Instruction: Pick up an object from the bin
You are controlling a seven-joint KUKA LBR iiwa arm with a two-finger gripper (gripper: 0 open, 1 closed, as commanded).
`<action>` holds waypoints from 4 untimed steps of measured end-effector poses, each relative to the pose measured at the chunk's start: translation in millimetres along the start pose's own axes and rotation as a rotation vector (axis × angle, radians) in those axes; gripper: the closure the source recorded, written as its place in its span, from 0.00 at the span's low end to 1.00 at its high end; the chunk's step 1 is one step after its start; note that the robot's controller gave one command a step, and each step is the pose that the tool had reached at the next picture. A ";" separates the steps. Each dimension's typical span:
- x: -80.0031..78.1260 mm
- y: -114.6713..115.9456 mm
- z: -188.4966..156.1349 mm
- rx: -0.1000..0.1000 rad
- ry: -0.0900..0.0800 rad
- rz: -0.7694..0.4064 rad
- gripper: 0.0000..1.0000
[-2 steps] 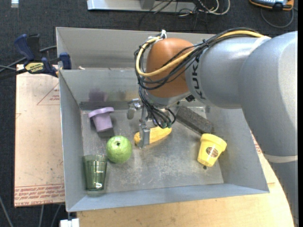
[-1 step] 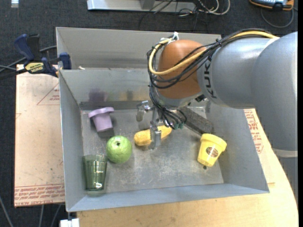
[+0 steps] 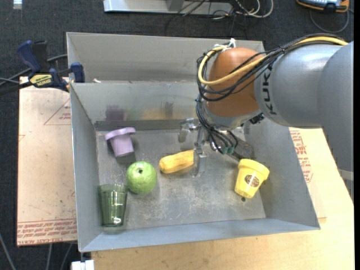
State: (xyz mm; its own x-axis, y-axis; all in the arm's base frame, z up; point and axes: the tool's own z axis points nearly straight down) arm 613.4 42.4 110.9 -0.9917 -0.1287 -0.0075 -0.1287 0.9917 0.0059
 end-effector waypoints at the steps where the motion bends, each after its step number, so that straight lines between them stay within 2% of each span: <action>1: -0.3 -0.7 35.2 0.001 0.007 -0.226 0.00; 2: 4.1 -2.2 42.8 -0.001 -0.001 -0.242 1.00; 4: 5.5 -2.4 38.4 -0.002 0.000 -0.243 1.00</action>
Offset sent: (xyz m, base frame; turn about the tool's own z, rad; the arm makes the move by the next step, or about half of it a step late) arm -0.0051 -0.0043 -0.0409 -0.2463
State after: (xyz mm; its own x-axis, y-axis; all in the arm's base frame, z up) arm 608.5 39.5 72.5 -0.9317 -0.3632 -0.0091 -0.3632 0.9317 0.0056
